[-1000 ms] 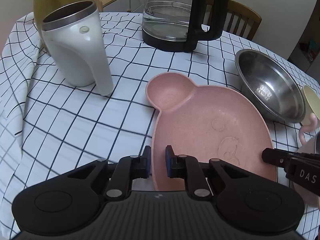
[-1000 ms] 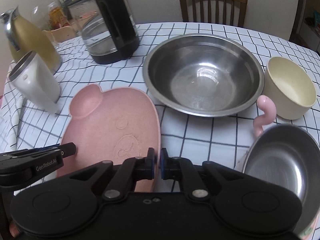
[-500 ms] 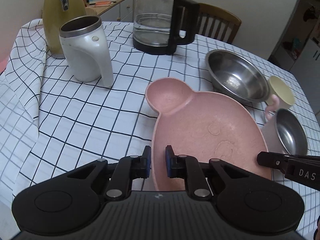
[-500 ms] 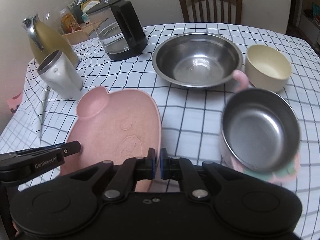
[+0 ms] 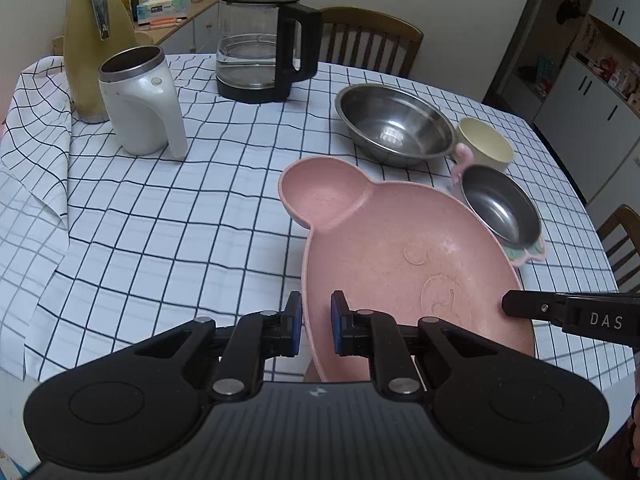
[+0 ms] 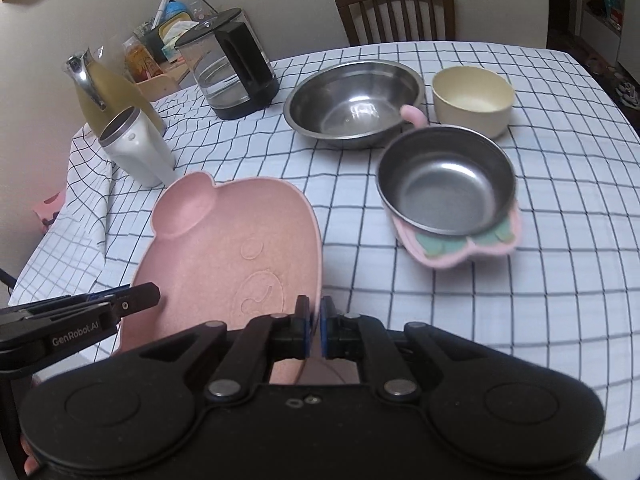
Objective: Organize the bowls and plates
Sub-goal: 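Lift the pink bear plate with both grippers and lower it onto the white plates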
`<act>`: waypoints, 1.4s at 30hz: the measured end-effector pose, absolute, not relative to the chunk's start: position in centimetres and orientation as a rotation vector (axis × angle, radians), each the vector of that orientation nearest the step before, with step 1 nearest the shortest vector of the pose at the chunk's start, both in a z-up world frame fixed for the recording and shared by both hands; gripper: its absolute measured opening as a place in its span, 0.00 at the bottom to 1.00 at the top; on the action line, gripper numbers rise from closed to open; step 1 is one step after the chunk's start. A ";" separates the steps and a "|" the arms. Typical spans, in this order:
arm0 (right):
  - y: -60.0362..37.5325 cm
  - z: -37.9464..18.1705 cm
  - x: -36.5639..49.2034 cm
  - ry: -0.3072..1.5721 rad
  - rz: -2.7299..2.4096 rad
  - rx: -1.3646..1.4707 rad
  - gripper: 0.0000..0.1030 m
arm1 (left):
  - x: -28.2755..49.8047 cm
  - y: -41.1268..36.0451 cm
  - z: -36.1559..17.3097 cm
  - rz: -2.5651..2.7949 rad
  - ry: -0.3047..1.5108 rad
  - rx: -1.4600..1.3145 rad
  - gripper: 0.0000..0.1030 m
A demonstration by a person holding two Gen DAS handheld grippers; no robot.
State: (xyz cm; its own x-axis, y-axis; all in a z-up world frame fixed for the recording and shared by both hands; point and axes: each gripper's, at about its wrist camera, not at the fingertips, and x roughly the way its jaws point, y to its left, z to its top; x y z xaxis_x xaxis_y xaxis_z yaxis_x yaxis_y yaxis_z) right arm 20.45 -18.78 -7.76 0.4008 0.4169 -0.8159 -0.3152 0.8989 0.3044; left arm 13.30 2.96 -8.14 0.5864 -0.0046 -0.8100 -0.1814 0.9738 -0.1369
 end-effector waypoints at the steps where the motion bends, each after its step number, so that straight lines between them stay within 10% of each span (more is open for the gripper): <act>1: -19.1 -7.7 20.0 1.062 0.465 0.109 0.06 | 13.0 2.7 -8.2 0.094 0.944 -0.209 0.14; 42: -20.3 -13.1 14.6 1.127 0.445 0.104 0.08 | 10.5 1.1 -12.7 0.063 0.980 -0.074 0.14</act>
State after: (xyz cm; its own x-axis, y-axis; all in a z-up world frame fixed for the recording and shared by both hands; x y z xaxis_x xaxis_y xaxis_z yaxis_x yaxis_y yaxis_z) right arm 14.60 -20.25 -13.11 0.3521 0.3948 -0.8486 -0.2917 0.9078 0.3013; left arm 10.54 1.07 -12.65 0.5557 0.0200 -0.8311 -0.0869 0.9956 -0.0342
